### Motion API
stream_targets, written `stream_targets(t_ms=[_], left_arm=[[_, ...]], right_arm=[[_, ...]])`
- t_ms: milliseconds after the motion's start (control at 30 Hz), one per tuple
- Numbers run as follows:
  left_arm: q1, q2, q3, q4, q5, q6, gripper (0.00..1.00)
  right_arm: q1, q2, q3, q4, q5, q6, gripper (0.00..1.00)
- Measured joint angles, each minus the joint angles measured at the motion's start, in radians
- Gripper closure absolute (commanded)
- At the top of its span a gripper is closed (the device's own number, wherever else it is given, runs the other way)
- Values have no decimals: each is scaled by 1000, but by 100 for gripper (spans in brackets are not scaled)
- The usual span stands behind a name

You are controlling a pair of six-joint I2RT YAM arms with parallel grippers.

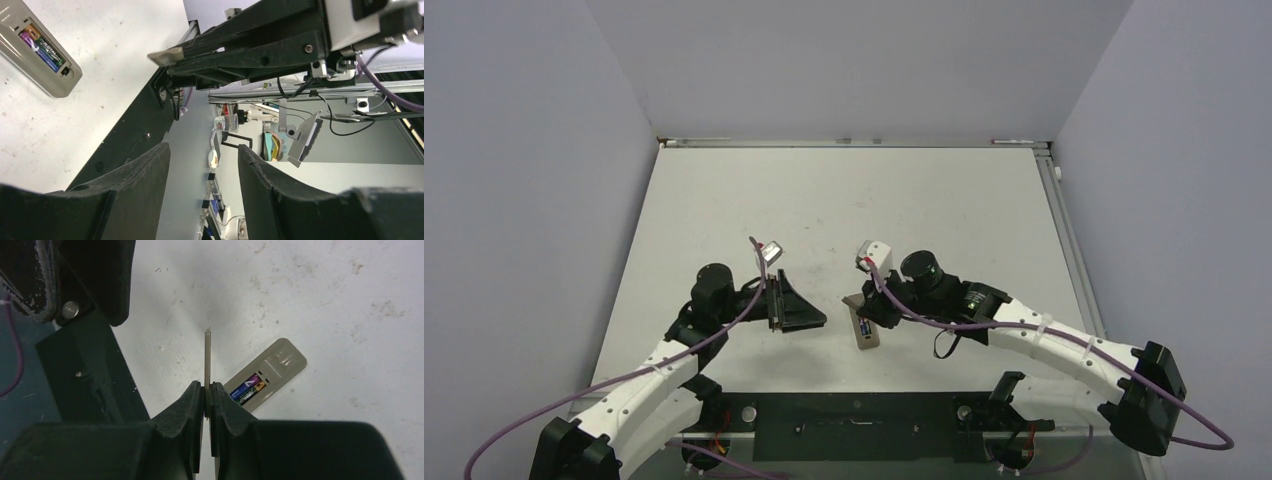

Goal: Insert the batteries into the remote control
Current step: Turn over the battery cover.

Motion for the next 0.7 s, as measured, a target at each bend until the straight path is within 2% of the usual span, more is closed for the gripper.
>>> stream_targets(t_ms=[300, 467, 600, 700], left_arm=[[-26, 2, 101, -218, -5, 220, 52], [-130, 16, 152, -351, -50, 340, 52], [-223, 28, 183, -408, -103, 406, 52], [-247, 29, 187, -424, -123, 431, 53]], right_arm=[[-160, 35, -70, 39, -430, 147, 91], [-168, 46, -124, 125, -610, 245, 91], [-168, 56, -151, 203, -713, 317, 91], [-168, 66, -174, 275, -771, 368, 91]])
